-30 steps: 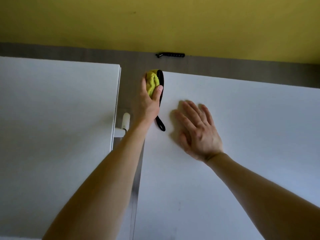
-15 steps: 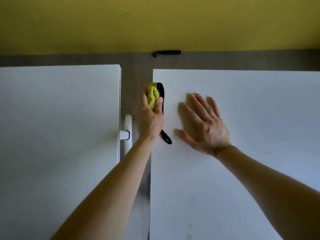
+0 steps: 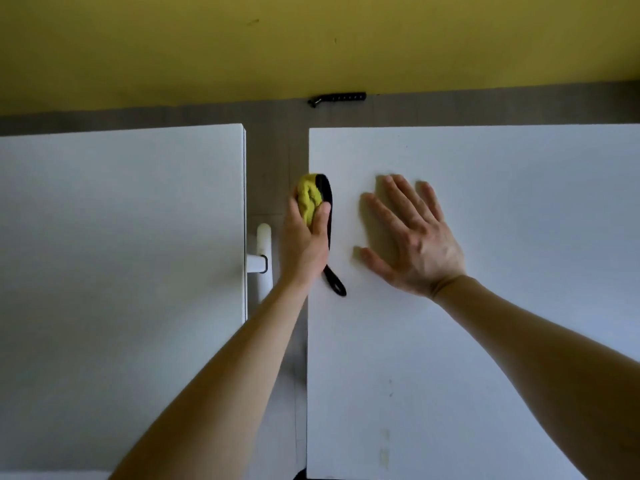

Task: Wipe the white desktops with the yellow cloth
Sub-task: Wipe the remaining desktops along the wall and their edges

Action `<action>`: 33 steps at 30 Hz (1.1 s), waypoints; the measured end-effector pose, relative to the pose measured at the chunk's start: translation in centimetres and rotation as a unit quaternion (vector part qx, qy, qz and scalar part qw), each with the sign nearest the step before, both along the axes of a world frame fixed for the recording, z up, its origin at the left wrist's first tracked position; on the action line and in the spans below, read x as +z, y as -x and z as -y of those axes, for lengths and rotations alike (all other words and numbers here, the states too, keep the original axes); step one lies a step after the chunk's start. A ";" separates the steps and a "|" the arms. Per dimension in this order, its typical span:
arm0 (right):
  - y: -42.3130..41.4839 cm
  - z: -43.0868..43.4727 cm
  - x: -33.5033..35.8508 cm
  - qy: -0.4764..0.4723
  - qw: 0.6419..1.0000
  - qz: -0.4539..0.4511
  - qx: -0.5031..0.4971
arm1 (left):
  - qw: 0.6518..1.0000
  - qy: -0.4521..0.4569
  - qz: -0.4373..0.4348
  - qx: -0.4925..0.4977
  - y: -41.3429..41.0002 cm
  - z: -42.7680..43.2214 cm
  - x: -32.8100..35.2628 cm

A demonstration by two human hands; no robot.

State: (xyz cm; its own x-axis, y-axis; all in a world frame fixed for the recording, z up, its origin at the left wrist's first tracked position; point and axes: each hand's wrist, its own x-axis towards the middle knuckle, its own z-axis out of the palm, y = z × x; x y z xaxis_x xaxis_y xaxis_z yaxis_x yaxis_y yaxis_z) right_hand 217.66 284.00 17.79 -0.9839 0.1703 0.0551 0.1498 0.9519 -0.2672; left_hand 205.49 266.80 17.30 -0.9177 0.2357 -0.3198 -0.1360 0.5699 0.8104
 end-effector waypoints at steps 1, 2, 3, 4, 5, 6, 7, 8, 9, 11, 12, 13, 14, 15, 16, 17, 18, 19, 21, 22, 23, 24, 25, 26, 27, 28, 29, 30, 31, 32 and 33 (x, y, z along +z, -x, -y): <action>0.0 -0.1 -0.1 -0.001 1.000 -0.001 -0.001 | 1.000 0.002 0.003 -0.010 2.3 -1.9 0.2; -0.1 -0.2 -0.2 -0.002 1.000 -0.003 -0.001 | 1.000 0.002 0.005 -0.016 4.5 -3.7 0.6; -0.1 -0.2 -0.2 -0.004 1.000 -0.004 -0.003 | 1.000 0.005 0.004 -0.012 6.3 -5.1 0.8; -0.1 -0.2 -0.3 -0.007 1.000 -0.003 -0.003 | 1.000 0.016 0.000 -0.010 7.1 -5.8 0.6; 0.0 -0.2 -0.3 -0.009 1.000 0.000 -0.001 | 0.999 0.033 -0.009 -0.008 6.8 -5.5 0.6; 0.0 -0.2 -0.1 -0.009 1.000 0.006 0.001 | 0.999 0.046 -0.016 -0.003 5.2 -4.1 0.4; -0.1 0.0 0.0 -0.009 1.000 0.011 0.003 | 0.999 0.040 -0.023 0.003 2.8 -2.2 0.1; 0.0 0.1 0.2 -0.011 1.000 0.015 0.004 | 0.999 0.029 -0.028 0.004 -0.2 0.1 -0.2; -0.1 0.2 0.3 -0.012 1.000 0.020 0.004 | 1.000 0.021 -0.014 -0.005 -3.7 2.5 -0.1; -0.1 0.1 0.4 -0.012 0.999 0.029 0.009 | 0.999 0.003 0.020 -0.025 -9.3 6.6 0.1; -0.2 0.1 0.4 -0.014 0.999 0.031 0.014 | 0.999 0.002 0.030 -0.033 -10.3 7.7 0.3; -0.2 0.1 0.5 -0.019 0.999 0.034 0.016 | 0.998 0.003 0.044 -0.037 -9.8 7.7 0.5; -0.1 0.2 0.4 -0.025 0.999 0.038 0.016 | 0.998 0.008 0.051 -0.035 -8.2 6.6 0.4; 0.0 0.2 0.4 -0.029 0.999 0.042 0.018 | 0.998 0.018 0.050 -0.029 -5.9 4.9 0.1; 0.0 0.1 0.4 -0.032 0.998 0.049 0.018 | 0.999 0.035 0.035 -0.022 -3.0 2.6 -0.4; 0.0 0.2 0.5 -0.035 0.998 0.057 0.014 | 0.999 0.038 0.030 -0.019 -0.2 0.4 -0.3; 0.0 0.4 0.6 -0.038 0.997 0.063 0.005 | 0.999 0.043 0.018 -0.018 2.2 -1.5 -0.4; -0.1 0.9 0.7 -0.036 0.997 0.067 -0.006 | 0.999 0.050 0.007 -0.020 3.3 -2.5 -0.4; -1.5 2.7 1.2 -0.006 0.997 0.070 -0.023 | 0.997 0.077 -0.002 -0.015 1.4 -0.7 -0.5; -2.8 3.9 1.3 0.014 0.997 0.061 -0.034 | 0.997 0.069 0.001 -0.018 -1.2 1.3 -0.7; -4.3 5.0 1.3 0.029 0.998 0.051 -0.038 | 0.998 0.056 0.013 -0.013 -4.7 3.7 -0.3; -5.6 5.9 1.2 0.034 0.998 0.042 -0.031 | 0.999 0.044 0.026 -0.012 -8.1 6.1 0.0; -6.6 6.3 0.9 0.032 0.999 0.036 -0.021 | 0.998 0.042 0.033 -0.020 -11.7 8.3 0.5; -7.0 6.4 0.6 0.028 0.999 0.031 -0.012 | 0.998 0.040 0.034 -0.028 -14.6 10.1 1.0; -6.9 6.3 0.4 0.024 0.999 0.028 -0.009 | 0.998 0.037 0.040 -0.029 -16.3 11.2 1.7; -6.8 6.3 0.3 0.021 0.999 0.025 -0.009 | 0.997 0.044 0.054 -0.027 -16.5 11.7 1.7; -6.6 6.1 0.3 0.019 1.000 0.022 -0.010 | 0.996 0.060 0.067 -0.028 -15.6 11.2 1.6; -6.4 6.1 0.2 0.017 1.000 0.019 -0.009 | 0.996 0.068 0.061 -0.024 -14.0 10.1 1.0; -6.4 6.0 0.2 0.015 1.000 0.021 -0.008 | 0.997 0.061 0.048 -0.018 -11.8 8.5 0.6; -6.5 5.9 0.1 0.014 1.000 0.024 -0.005 | 0.998 0.058 0.037 -0.008 -9.5 6.7 0.1; -6.6 5.9 0.0 0.012 1.000 0.025 -0.004 | 0.997 0.067 0.033 -0.001 -7.4 5.2 -0.1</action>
